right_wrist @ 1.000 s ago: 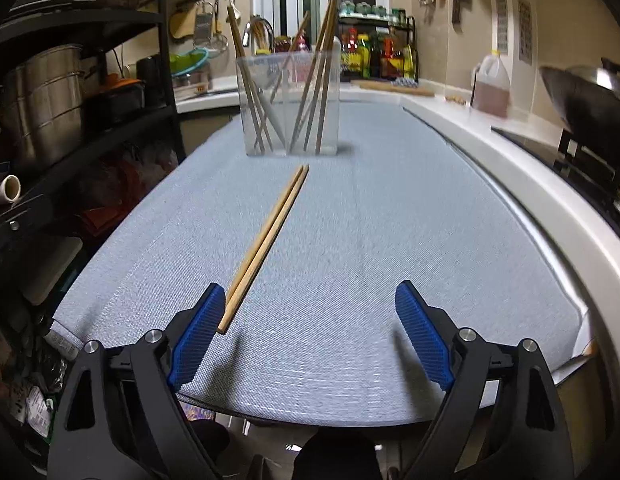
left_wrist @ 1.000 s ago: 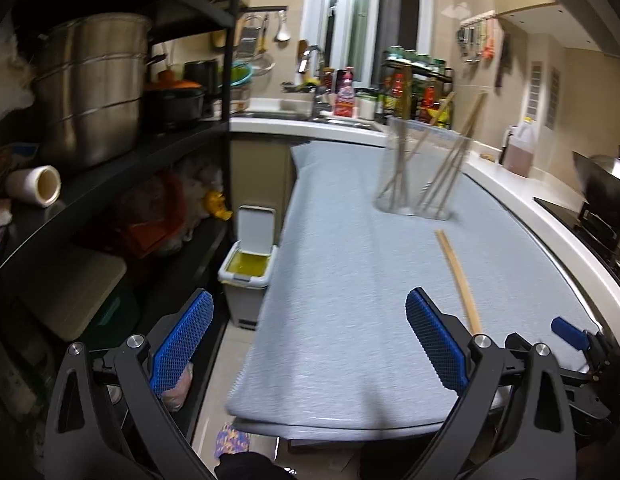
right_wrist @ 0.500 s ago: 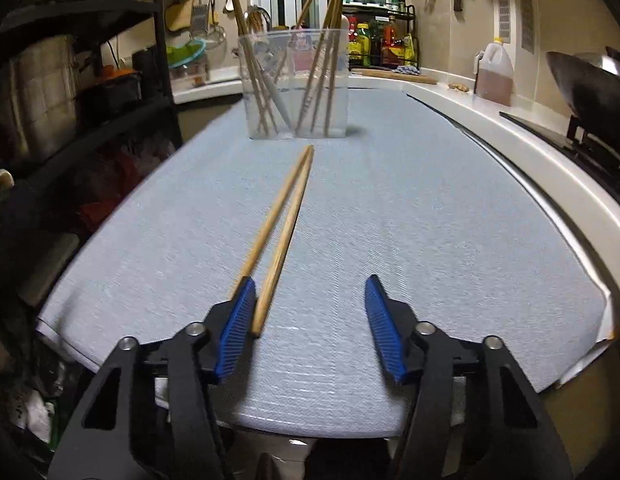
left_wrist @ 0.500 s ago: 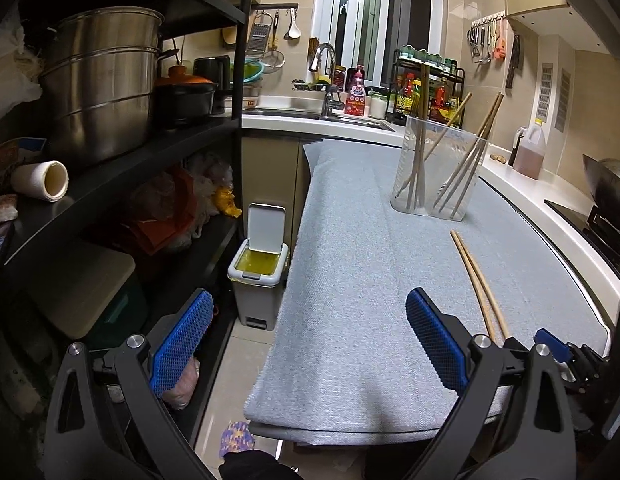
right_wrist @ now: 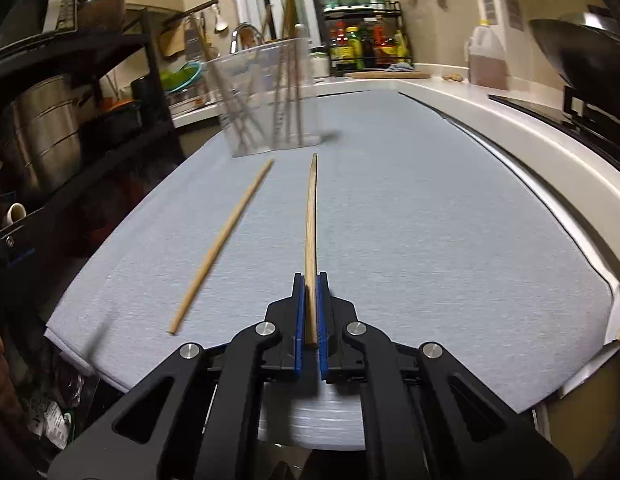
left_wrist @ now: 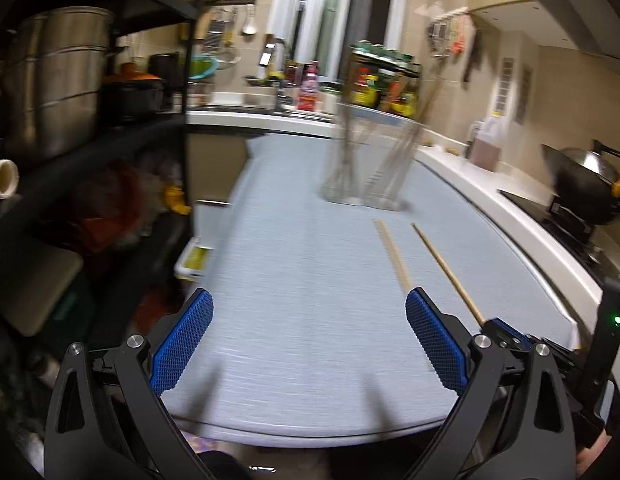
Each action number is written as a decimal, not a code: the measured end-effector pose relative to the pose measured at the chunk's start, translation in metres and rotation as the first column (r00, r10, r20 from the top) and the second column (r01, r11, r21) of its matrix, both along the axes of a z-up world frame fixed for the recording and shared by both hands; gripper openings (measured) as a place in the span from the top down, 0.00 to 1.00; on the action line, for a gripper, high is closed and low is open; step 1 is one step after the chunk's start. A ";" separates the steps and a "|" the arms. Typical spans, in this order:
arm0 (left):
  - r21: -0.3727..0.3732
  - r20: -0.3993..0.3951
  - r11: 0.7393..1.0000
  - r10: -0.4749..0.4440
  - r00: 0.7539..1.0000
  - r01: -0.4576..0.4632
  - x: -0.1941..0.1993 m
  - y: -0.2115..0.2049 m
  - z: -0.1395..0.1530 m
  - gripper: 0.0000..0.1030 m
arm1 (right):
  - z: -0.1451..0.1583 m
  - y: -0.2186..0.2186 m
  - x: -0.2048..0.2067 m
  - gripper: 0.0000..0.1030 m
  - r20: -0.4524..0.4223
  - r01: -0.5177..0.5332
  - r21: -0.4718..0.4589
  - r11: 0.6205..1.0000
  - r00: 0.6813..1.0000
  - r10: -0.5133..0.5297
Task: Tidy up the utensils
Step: 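Close the right gripper on one chopstick while the left gripper grasps the other chopstick, then lift the chopstick with the left tool while the right tool carries its chopstick to the container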
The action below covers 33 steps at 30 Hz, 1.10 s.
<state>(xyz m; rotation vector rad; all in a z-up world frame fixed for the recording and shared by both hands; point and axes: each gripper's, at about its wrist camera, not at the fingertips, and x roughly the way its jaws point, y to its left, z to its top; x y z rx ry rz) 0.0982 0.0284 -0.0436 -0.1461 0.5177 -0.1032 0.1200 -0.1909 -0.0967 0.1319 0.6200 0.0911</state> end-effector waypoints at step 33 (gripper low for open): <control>0.058 0.049 0.983 -0.178 0.983 0.175 0.007 -0.058 -0.019 0.95 | 0.011 -0.024 -0.009 0.94 0.021 0.011 0.000 1.000 1.000 -0.011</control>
